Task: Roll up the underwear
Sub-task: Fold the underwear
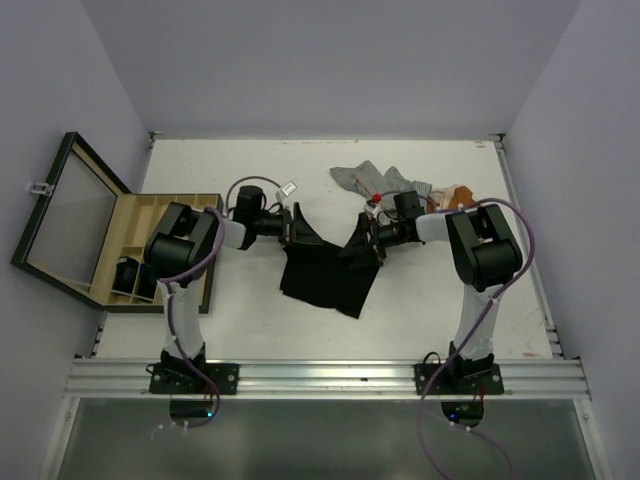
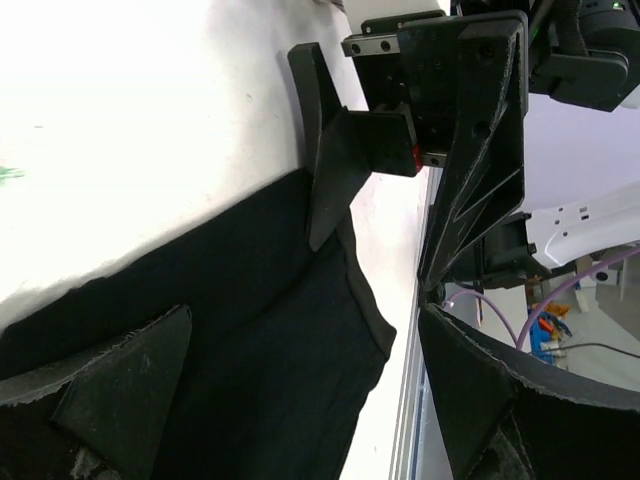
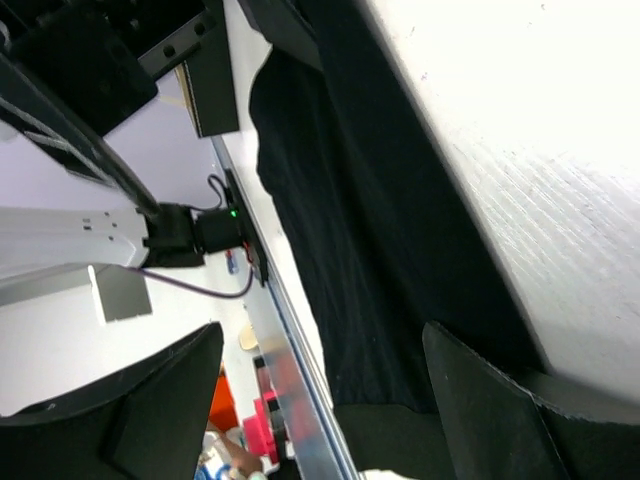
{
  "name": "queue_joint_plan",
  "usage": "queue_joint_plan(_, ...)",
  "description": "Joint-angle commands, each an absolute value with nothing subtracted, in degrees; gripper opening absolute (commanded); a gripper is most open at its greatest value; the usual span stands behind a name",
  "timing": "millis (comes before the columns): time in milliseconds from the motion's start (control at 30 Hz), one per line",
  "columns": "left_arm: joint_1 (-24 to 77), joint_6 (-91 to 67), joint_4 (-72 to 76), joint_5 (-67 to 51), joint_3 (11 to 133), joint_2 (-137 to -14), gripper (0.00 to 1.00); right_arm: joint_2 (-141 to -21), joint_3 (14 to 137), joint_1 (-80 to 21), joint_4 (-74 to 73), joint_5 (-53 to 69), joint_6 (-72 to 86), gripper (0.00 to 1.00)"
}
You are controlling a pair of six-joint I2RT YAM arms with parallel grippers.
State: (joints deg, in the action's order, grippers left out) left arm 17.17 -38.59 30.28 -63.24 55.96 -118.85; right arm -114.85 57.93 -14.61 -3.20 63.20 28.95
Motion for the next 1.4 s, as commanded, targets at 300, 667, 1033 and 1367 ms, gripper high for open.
queue_joint_plan(300, 16.52, -28.92, 18.82, -68.73, 55.56, -104.52, 1.00, -98.36, 62.06, -17.92, -13.89, 60.82, 25.57, 0.90)
queue_joint_plan(667, 18.28, -20.22, 9.51, -65.83, 49.30, -108.97, 1.00, -104.40, 53.35, -19.95, -15.11, 57.57, 18.56, 0.90)
queue_joint_plan(1033, 17.14, -10.39, -1.03, -66.62, 51.67, -106.10, 0.99, -107.77, 61.94, -18.90, -28.03, 52.29, 3.44, 0.81)
queue_joint_plan(1367, 21.70, 32.39, -23.38, -38.11, 51.87, -79.93, 0.76, -89.75, 65.22, -23.10, -40.60, 41.96, -15.00, 0.34)
